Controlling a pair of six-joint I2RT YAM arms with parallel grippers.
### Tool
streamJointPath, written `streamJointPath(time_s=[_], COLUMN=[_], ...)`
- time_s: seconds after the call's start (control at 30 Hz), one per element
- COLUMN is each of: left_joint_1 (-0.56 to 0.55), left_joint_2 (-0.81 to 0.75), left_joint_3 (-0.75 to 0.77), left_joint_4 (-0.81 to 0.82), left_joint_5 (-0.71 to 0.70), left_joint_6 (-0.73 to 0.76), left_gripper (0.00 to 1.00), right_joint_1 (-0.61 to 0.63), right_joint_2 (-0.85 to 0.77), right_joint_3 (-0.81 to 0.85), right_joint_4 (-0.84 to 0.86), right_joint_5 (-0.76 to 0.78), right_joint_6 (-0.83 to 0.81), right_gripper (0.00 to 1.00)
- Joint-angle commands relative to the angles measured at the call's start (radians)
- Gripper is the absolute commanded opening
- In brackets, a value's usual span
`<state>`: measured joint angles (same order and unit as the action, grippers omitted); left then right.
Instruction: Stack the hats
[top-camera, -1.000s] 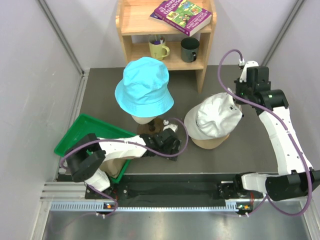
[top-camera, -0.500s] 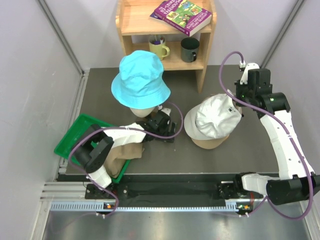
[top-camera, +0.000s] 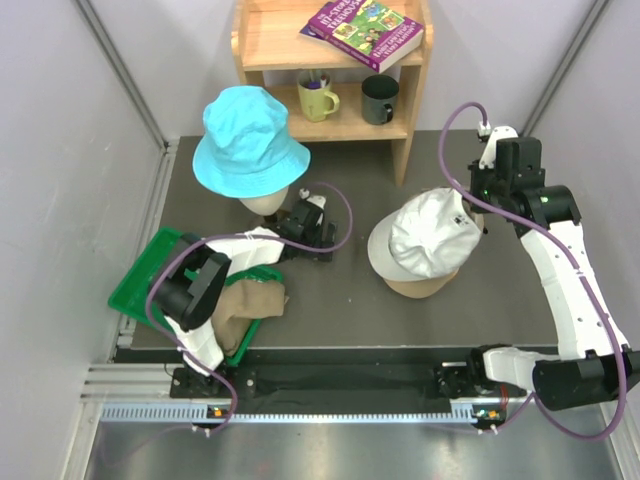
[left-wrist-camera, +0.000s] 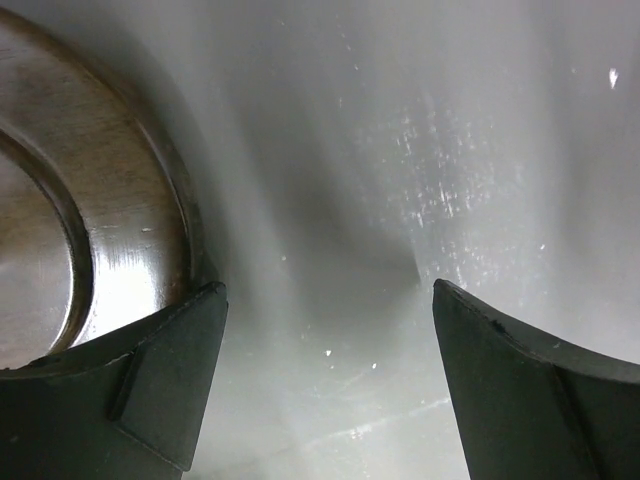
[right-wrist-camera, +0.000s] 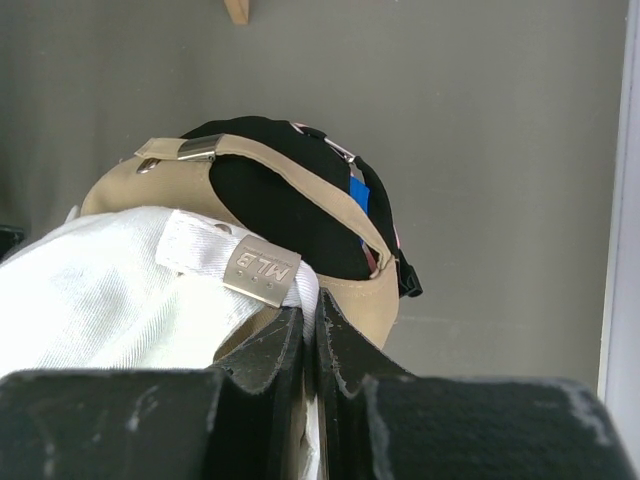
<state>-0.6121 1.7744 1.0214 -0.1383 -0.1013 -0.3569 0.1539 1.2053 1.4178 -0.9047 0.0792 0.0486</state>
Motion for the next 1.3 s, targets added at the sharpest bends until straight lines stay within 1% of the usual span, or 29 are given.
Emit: streamJointPath(time_s=[0.0,0.03,0.13,0.2,0.23,0.33,0.47,0.6,0.63,0.67,0.73,0.9,1.03,1.13,1.2,1.27], left_joint_1=[-0.075,-0.134,-0.23,-0.259,-0.277,-0.282,-0.287,-0.285,-0.287,-0.285,-0.285,-0.285,-0.285,-0.279,-0.278,-0.27], left_joint_2=[-0.024,-0.047,-0.084,-0.101,-0.118,-0.162,-0.26,-0.354,-0.39,-0.406,-0.437,-0.388,-0.32,-0.282,-0.277,-0.282], left_joint_3=[0.011,0.011,0.005,-0.004,-0.006,-0.023,-0.105,-0.15,-0.155,-0.155,-0.153,-0.086,-0.081,-0.09,-0.101,-0.127], left_joint_4=[-0.067,-0.066,-0.052,-0.052,-0.06,-0.104,-0.075,-0.043,-0.035,-0.023,0.028,0.089,0.192,0.252,0.301,0.362], left_joint_5=[0.031,0.032,0.063,0.058,0.036,0.002,0.038,0.097,0.097,0.135,0.137,0.114,0.133,0.184,0.193,0.201], left_joint_6=[0.049,0.049,-0.005,-0.049,-0.098,-0.189,-0.211,-0.198,-0.2,-0.205,-0.231,-0.295,-0.295,-0.275,-0.275,-0.284], left_gripper=[0.88,0.88,0.89,0.88,0.87,0.85,0.79,0.79,0.79,0.79,0.81,0.83,0.84,0.84,0.83,0.78], right_joint_1=[-0.008,-0.008,-0.007,-0.008,-0.007,-0.007,-0.008,-0.008,-0.008,-0.008,-0.008,-0.007,-0.007,-0.007,-0.008,-0.008], right_joint_2=[-0.009,-0.009,-0.009,-0.013,-0.018,-0.045,-0.067,-0.047,-0.038,-0.036,-0.033,-0.035,-0.068,-0.092,-0.098,-0.105], right_joint_3=[0.001,0.0,-0.013,-0.025,-0.031,-0.046,-0.045,-0.023,-0.014,0.001,0.012,0.006,-0.019,-0.031,-0.039,-0.051], right_joint_4=[0.038,0.039,0.036,0.032,0.033,0.02,-0.002,-0.016,-0.02,-0.019,-0.02,-0.049,-0.072,-0.08,-0.085,-0.085], right_joint_5=[-0.007,-0.009,-0.006,-0.006,-0.006,0.002,0.051,0.117,0.119,0.11,0.087,0.085,0.091,0.09,0.091,0.096], right_joint_6=[0.004,0.0,-0.003,0.002,0.004,0.016,0.011,-0.027,-0.03,-0.039,-0.041,-0.039,-0.041,-0.041,-0.041,-0.041], right_gripper=[0.06,0.06,0.07,0.07,0.07,0.07,0.07,0.07,0.07,0.07,0.08,0.09,0.1,0.1,0.1,0.1])
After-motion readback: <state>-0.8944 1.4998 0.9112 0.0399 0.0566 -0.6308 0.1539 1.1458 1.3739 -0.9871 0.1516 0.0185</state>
